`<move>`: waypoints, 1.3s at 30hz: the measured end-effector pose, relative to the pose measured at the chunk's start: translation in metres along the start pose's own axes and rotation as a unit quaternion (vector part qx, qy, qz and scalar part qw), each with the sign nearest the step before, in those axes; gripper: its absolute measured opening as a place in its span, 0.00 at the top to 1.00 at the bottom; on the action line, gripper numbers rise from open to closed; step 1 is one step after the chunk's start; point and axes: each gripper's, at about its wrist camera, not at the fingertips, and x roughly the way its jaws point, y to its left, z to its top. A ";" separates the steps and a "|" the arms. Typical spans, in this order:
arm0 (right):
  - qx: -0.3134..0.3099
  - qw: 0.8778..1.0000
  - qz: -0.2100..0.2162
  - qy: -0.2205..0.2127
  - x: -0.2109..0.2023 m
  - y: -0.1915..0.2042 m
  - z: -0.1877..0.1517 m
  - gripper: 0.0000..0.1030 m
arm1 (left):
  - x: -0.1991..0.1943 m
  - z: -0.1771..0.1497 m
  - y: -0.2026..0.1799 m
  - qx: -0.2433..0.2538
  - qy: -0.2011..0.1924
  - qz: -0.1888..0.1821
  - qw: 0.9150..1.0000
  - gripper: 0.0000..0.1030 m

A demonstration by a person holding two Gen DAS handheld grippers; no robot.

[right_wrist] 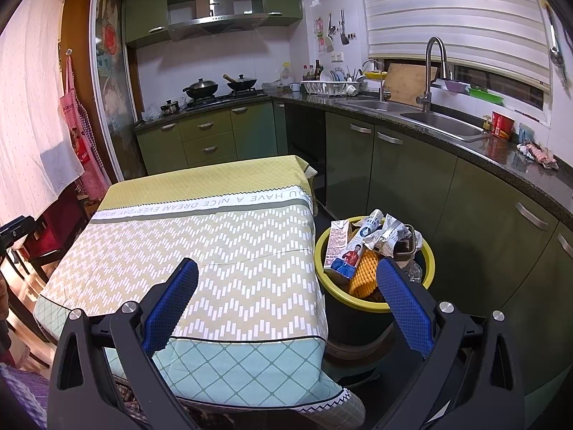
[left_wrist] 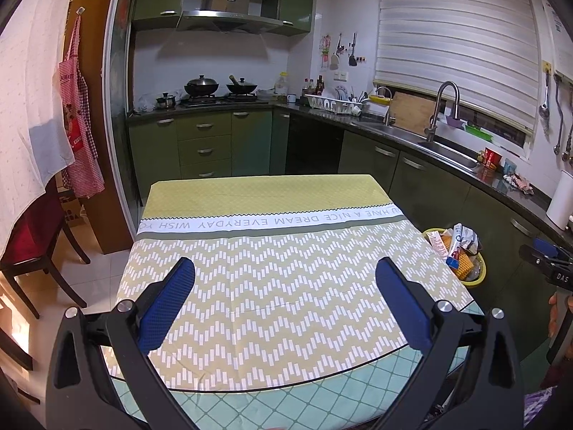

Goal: Collect trash

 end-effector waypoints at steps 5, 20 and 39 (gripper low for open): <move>0.000 1.000 -0.001 0.000 0.001 0.001 0.000 0.05 | 0.001 -0.001 -0.002 0.001 0.001 -0.001 1.000 0.07; 0.001 1.000 -0.001 0.001 0.002 0.001 -0.001 0.05 | 0.004 -0.002 -0.007 0.005 0.005 -0.005 1.000 0.07; 0.002 1.000 0.000 0.003 0.004 0.001 -0.002 0.05 | 0.004 -0.002 -0.008 0.004 0.005 -0.004 1.000 0.07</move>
